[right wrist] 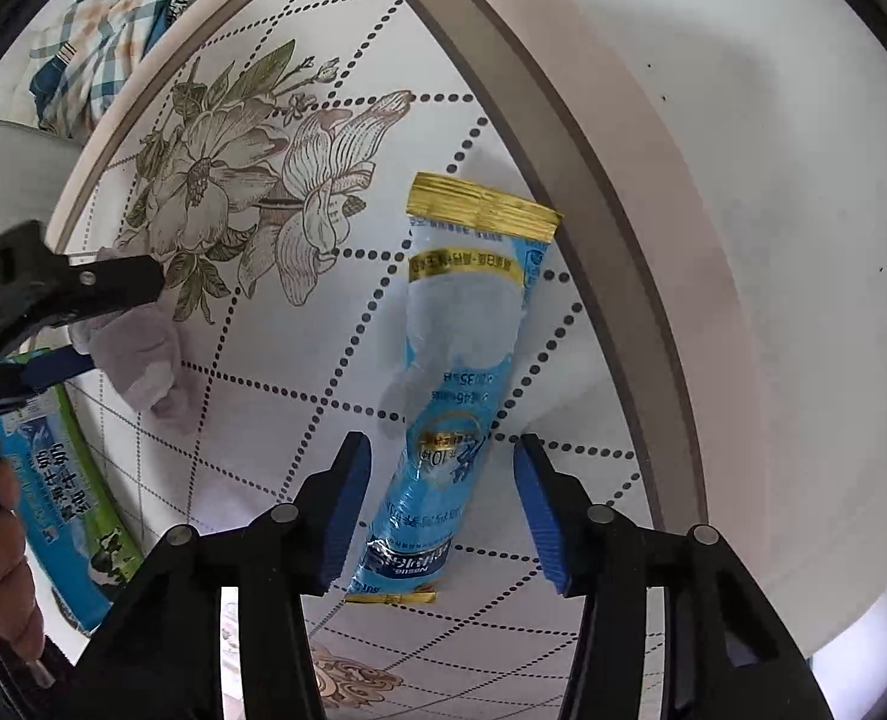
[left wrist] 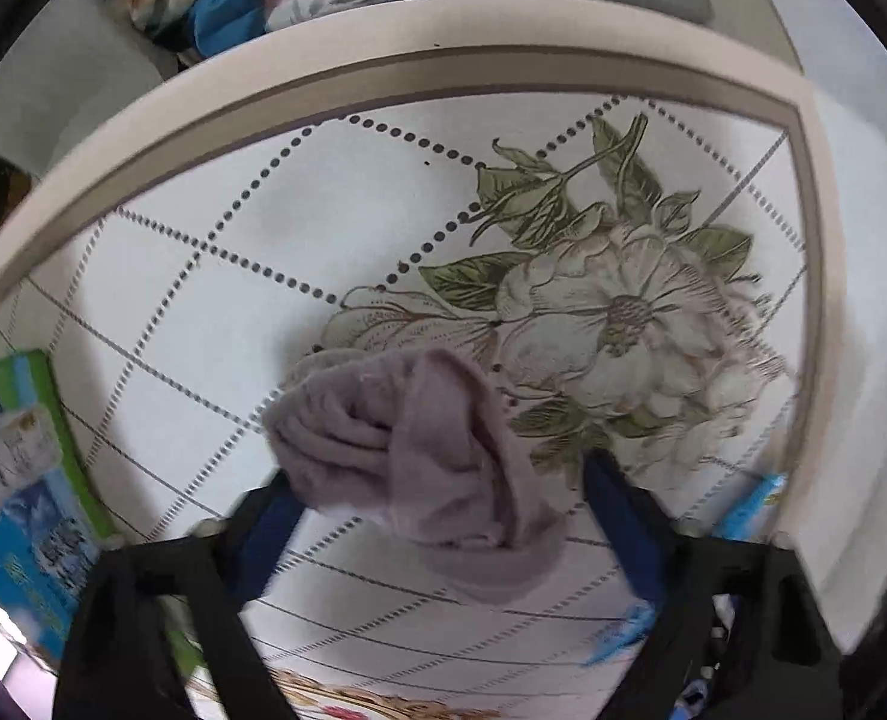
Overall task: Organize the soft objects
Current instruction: 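Grasp the lilac cloth with the left tool while the right tool grasps the blue tube snack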
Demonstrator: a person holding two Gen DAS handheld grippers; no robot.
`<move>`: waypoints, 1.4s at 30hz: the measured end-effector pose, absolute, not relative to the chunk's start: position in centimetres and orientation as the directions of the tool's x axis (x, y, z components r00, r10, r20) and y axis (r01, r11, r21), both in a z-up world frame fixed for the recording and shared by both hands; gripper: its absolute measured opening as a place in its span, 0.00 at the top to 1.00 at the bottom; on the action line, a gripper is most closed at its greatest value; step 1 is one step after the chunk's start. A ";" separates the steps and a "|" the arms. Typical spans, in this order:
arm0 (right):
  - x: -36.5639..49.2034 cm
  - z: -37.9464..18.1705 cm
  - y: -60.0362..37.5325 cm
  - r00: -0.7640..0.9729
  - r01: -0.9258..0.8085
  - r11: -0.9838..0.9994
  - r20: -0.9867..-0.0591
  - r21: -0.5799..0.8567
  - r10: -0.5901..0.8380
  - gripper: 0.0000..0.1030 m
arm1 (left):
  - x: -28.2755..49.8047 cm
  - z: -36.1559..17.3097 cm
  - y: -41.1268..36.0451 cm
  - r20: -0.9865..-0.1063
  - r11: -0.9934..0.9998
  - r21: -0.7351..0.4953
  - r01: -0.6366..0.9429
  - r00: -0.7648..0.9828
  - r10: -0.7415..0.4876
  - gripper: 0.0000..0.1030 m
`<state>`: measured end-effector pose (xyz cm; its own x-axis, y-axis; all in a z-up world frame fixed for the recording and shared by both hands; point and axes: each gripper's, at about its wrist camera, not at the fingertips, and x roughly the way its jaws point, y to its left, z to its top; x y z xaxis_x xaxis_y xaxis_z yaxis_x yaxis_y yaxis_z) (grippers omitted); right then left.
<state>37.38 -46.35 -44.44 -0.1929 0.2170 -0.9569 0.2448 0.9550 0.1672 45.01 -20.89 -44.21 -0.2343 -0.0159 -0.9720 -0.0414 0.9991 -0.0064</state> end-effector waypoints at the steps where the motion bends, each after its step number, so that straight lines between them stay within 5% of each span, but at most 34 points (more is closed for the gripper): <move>1: 37.5 -44.5 -45.8 -0.193 0.240 0.958 -0.960 0.155 0.203 0.49 | 44.8 -44.4 -21.0 -0.972 1.000 0.000 -0.025 -0.234 -0.006 0.44; 3: 37.8 -44.5 -45.3 -0.193 0.224 0.966 -0.966 0.130 0.174 0.49 | 44.4 -43.9 -21.1 -0.978 1.000 0.012 0.003 -0.207 0.012 0.61; 5: 38.0 -44.6 -44.4 -0.197 0.193 0.976 -0.970 0.106 0.144 0.53 | 43.4 -43.7 -21.1 -0.979 0.997 0.047 0.055 -0.197 0.057 0.61; 8: 37.6 -44.5 -42.2 -0.202 0.097 0.995 -0.978 0.039 0.058 0.71 | 41.3 -43.8 -20.5 -0.979 0.994 0.066 0.090 -0.189 0.082 0.61; 24: 34.6 -44.6 -38.3 -0.205 0.051 0.998 -0.978 -0.048 -0.036 0.60 | 39.3 -44.8 -18.3 -0.985 0.998 0.021 0.059 -0.167 0.031 0.64; 29: 33.3 -44.3 -38.2 -0.169 0.025 0.999 -0.985 -0.049 -0.044 0.76 | 37.9 -44.1 -20.0 -0.988 0.997 0.033 0.069 -0.149 0.043 0.67; 42: 30.6 -41.9 -35.0 -0.131 0.054 0.998 -0.991 -0.015 -0.007 0.85 | 31.3 -39.9 -19.6 -0.998 0.998 -0.010 0.059 -0.070 -0.006 0.68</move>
